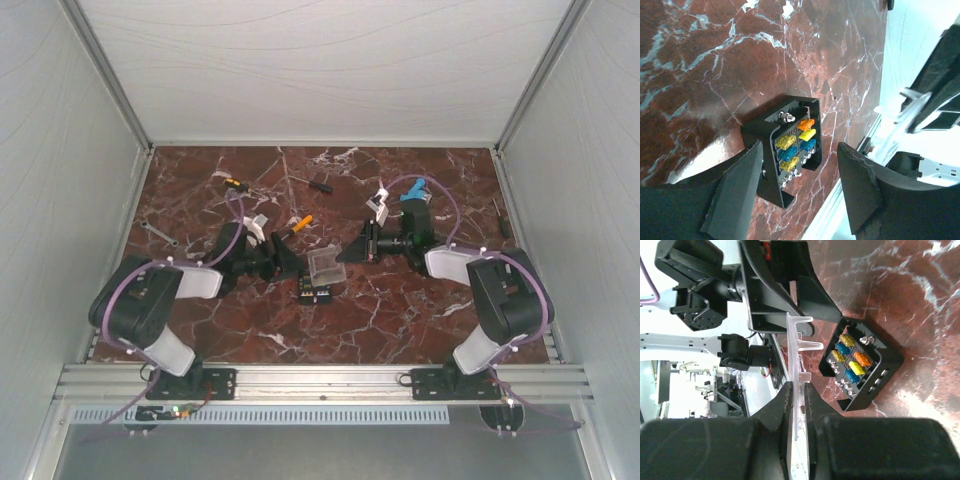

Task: Snap on the fuse box
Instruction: Move the fuse box base at the center of the board, then close the fuse box cover on the fuse box base.

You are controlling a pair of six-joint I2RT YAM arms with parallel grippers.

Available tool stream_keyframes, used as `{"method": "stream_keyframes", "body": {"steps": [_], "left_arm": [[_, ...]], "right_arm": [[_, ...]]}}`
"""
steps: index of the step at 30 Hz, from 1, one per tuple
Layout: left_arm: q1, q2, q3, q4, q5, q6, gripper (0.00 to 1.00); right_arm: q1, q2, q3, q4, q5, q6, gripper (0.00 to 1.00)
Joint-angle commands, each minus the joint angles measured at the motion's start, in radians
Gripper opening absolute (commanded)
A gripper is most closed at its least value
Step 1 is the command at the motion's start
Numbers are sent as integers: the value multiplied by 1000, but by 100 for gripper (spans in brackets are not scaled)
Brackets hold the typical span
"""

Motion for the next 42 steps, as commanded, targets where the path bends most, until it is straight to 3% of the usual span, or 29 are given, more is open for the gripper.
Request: {"method": "stream_keyframes", "body": {"steps": [1,14,32,37,42], "left_arm": [[43,-115,-55,19,-57,-9,62],[27,-325,-115,-147,-155,67,68],[-109,-292,-56,-228,-261,120,65],[-131,-279,-48,-243,-288,129,65],[-153,-257,-24,-265,-310,144,64]], "right_arm": [[45,11,-44,98,63,86,0],[167,151,-123,433,232,335,0],[161,160,-189,425,289,318,0],[147,152,-193,404,288,296,9],[144,137,-188,352,295,266,30]]}}
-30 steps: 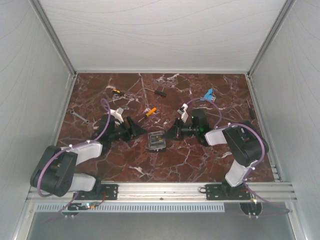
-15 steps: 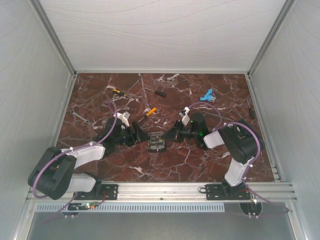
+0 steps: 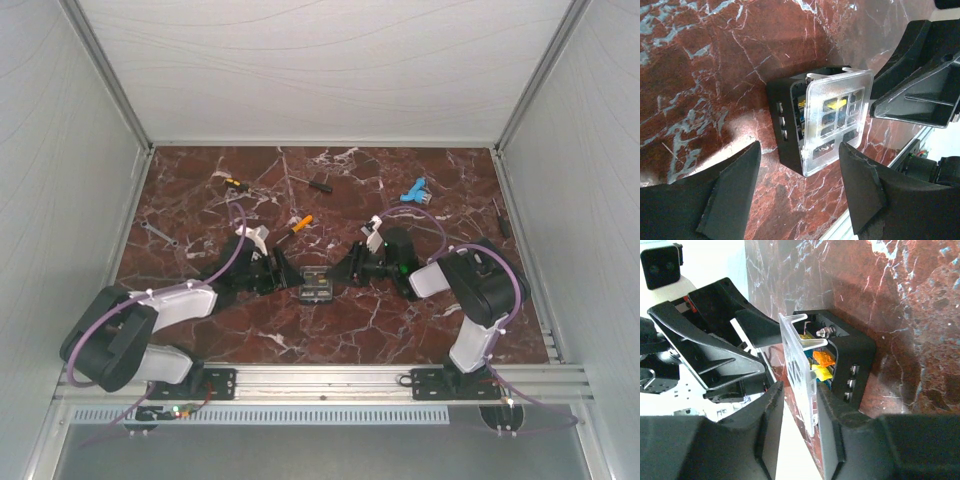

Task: Snap on the fuse box
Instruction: Close the fuse box cover on the fuse box base.

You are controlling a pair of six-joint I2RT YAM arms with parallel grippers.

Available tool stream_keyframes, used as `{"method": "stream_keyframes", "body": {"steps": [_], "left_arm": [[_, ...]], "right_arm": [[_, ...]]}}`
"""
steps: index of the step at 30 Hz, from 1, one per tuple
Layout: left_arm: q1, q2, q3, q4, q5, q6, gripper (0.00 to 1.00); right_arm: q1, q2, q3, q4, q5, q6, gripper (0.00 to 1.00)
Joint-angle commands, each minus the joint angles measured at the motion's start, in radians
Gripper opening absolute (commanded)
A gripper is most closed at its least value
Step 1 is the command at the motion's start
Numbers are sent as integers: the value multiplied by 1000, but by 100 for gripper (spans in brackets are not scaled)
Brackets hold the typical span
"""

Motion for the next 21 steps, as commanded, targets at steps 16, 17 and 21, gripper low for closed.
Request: {"method": "stream_keyframes", "body": {"steps": [16,17,21], "left_arm": [[-46,67,103,-17,-51,40,60],[-46,73,109,-16,-48,39,60],[-40,110,140,-11,-29,37,60]], "right_arm": [[-6,-202,96,-450,143,-293,43],[-6,-199,109,-462,144,-304,44],[-5,-152,153,-466,121,-317,44]]}}
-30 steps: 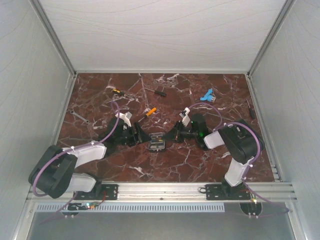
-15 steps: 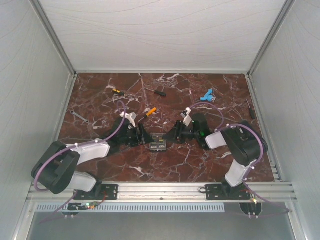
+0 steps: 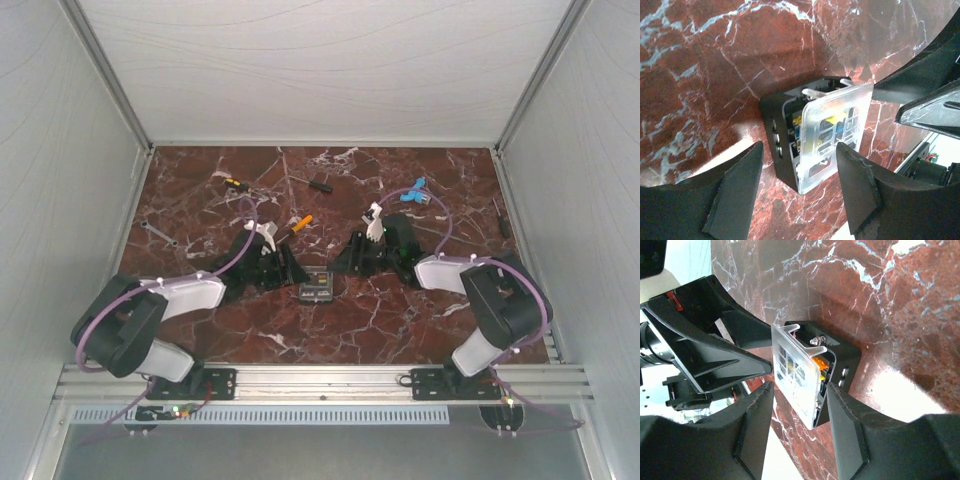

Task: Snap on the fuse box
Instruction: Close the fuse box cover on the fuse box base.

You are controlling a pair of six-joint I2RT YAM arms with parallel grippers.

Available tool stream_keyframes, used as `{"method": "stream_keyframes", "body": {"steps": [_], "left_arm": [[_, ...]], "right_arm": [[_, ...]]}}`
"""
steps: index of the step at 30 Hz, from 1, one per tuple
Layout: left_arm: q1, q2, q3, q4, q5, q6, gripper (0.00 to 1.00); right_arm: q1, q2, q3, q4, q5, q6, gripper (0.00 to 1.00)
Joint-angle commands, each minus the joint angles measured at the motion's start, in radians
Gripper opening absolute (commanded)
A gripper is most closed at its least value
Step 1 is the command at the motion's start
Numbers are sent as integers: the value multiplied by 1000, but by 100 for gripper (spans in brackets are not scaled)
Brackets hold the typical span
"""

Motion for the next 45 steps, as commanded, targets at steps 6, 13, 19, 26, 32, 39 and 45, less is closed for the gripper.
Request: {"method": "stream_keyframes", "body": {"steps": [6,13,19,26,32,39,45], "left_arm": [[37,85,87,51,55,-1,58],[47,166,109,88,121,-11,53],[60,210,106,115,194,-28,51],[59,128,73,78,166,-16,54],[56,7,50,-16,73,22,57],[21,-22,58,-72,10,49,56],[-13,9,32,43,106,-18,55]], "right_arm": [[0,108,104,-35,-14,-55,43],[2,187,133,-17,-42,-48,38],[1,210,137,-24,-67,-47,33],[2,149,99,-38,-80,-71,34],[4,50,86,-127,-37,-116,40],[39,-1,108,-251,93,-176,43],[75,-7,131,-312,155,-199,45]]}}
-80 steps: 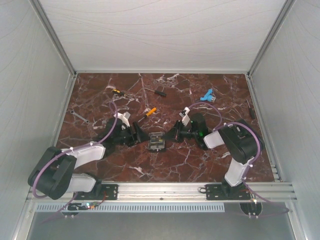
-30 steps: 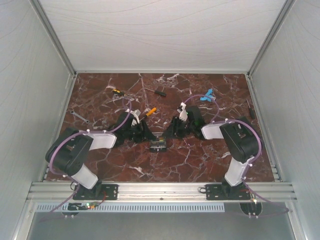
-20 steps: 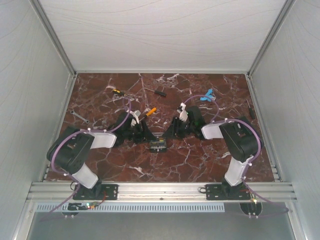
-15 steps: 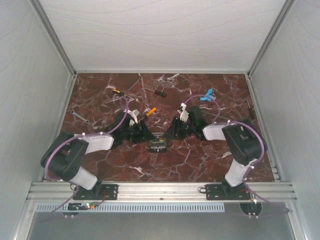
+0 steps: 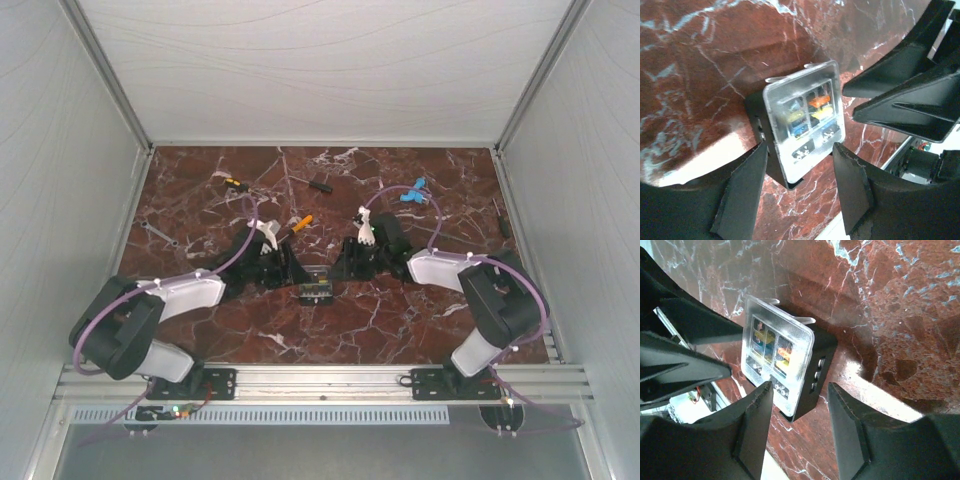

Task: Snap on the fuse box
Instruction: Close the fuse box cover on the fuse box base.

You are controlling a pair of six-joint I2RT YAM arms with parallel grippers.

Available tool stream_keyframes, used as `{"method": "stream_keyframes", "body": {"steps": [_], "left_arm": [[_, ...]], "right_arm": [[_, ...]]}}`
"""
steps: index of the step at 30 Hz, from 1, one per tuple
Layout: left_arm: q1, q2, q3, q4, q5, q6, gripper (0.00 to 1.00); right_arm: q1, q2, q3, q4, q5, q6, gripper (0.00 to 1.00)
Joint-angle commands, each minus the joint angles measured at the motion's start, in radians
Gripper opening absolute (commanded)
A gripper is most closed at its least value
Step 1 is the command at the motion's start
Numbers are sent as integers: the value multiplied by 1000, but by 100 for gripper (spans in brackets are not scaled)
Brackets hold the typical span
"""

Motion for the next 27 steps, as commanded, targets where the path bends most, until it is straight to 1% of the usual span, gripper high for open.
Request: {"method": "stream_keyframes", "body": {"steps": [1,3,5,8,11,14,16,18,23,27], "left_arm": [[-26,21,-30,139,86,-63,55],[-51,34,-53,193,105,-99,56],[-83,51,-60,220,101,-123,59],[-144,71,-69,283,68,-165,62],[-216,113,-38,337,37,-190,67],[-275,147,27,321,17,-159,72],[-294,136,44,285,-14,-134,76],[-295,98,31,264,-45,-121,79],[-279,-42,-6,113,-150,-40,82],[-190,-125,-45,47,-137,-16,81]], "right_arm": [[22,-39,16,-53,71,-35,45],[18,-76,-4,-64,113,-39,48],[8,-117,-29,-87,145,-49,51],[-24,-181,-78,-104,164,-50,56],[-73,-243,-128,-110,174,-45,60],[-112,-284,-166,-118,158,-36,61],[-118,-298,-180,-124,147,-31,61],[-119,-313,-200,-116,126,-13,61],[-96,-326,-247,-41,76,59,61],[-56,-273,-244,28,72,105,61]]}}
